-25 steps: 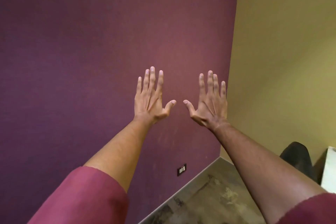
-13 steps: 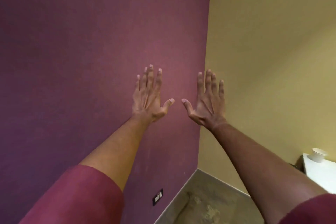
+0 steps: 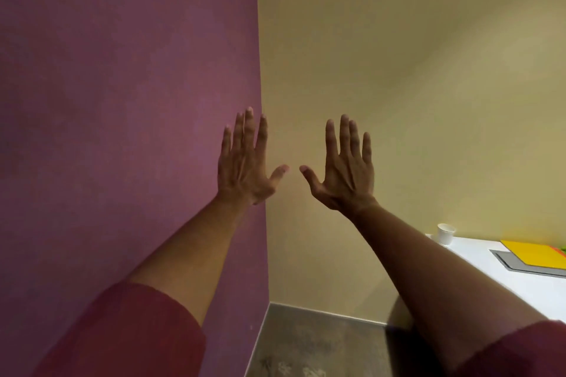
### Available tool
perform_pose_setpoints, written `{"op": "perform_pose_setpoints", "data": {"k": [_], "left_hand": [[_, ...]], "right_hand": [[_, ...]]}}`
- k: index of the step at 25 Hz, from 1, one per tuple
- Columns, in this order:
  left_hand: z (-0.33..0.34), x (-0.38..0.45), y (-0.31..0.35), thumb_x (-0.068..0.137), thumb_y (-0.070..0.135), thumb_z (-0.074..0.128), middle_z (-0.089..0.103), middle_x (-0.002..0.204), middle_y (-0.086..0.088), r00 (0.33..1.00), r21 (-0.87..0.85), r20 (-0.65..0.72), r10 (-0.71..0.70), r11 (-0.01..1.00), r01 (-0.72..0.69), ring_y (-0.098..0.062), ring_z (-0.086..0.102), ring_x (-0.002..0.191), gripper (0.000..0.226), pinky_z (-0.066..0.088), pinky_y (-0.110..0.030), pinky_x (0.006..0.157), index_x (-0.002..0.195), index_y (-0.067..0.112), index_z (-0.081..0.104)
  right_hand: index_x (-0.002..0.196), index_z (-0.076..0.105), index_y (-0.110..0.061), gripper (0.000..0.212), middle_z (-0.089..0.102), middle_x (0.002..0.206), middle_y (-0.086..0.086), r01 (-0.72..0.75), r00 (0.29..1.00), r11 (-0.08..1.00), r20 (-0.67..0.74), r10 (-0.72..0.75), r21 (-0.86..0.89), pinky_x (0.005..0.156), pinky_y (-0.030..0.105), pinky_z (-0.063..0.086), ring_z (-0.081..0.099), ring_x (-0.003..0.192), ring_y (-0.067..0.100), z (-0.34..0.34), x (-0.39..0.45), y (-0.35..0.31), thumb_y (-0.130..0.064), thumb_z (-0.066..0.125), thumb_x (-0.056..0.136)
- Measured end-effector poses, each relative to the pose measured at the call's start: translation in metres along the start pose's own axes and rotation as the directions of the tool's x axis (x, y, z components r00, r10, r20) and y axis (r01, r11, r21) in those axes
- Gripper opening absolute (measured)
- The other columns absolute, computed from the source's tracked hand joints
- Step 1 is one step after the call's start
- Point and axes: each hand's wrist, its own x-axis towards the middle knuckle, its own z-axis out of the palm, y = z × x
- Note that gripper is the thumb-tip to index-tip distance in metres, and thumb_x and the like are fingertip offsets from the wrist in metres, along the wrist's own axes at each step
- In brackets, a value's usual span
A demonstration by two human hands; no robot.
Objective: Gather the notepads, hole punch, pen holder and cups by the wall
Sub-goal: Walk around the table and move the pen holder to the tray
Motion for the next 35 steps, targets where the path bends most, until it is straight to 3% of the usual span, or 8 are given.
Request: {"op": "perform_pose_setpoints", "data": {"k": [7,22,28,35], "left_hand": [[0.113,0.063,0.026,0.081,0.075,0.031,-0.02,0.162,-0.016,0.993,-0.173,0.018,0.117,0.979,-0.113,-0.029,-0.017,0.15,0.106,-0.004,-0.049,0.123,0.152,0.017,-0.022],[0.33,0.218,0.2,0.084,0.073,0.034,-0.018,0.162,-0.017,0.943,-0.393,-0.005,0.332,0.867,-0.307,-0.03,-0.015,0.151,0.105,-0.003,-0.049,0.123,0.153,0.015,-0.02],[0.399,0.258,0.289,0.084,0.073,0.032,-0.019,0.162,-0.017,0.896,-0.524,-0.061,0.441,0.75,-0.405,-0.029,-0.016,0.151,0.104,-0.002,-0.049,0.123,0.153,0.015,-0.019],[0.465,0.302,0.389,0.085,0.073,0.03,-0.021,0.161,-0.017,0.78,-0.655,-0.179,0.6,0.519,-0.55,-0.029,-0.018,0.15,0.103,-0.003,-0.049,0.123,0.153,0.014,-0.02]], "right_hand": [[0.156,-0.007,-0.013,0.097,-0.01,0.163,0.017,-0.106,0.992,0.983,0.05,0.114,-0.148,0.122,0.052,-0.001,-0.011,0.151,0.03,0.072,0.028,0.049,-0.072,0.028,0.087],[0.156,-0.005,-0.015,0.097,-0.006,0.164,0.016,-0.333,0.928,0.846,0.014,0.372,-0.417,0.122,0.051,-0.001,-0.007,0.152,0.029,0.208,0.085,0.267,-0.072,0.028,0.085],[0.156,-0.005,-0.014,0.096,-0.007,0.164,0.016,-0.416,0.875,0.725,-0.024,0.484,-0.549,0.122,0.051,-0.001,-0.007,0.152,0.029,0.238,0.08,0.34,-0.071,0.028,0.086],[0.156,-0.009,-0.015,0.096,-0.011,0.164,0.015,-0.542,0.75,0.492,-0.128,0.649,-0.681,0.121,0.052,-0.003,-0.01,0.152,0.028,0.265,0.071,0.402,-0.071,0.026,0.086]]}}
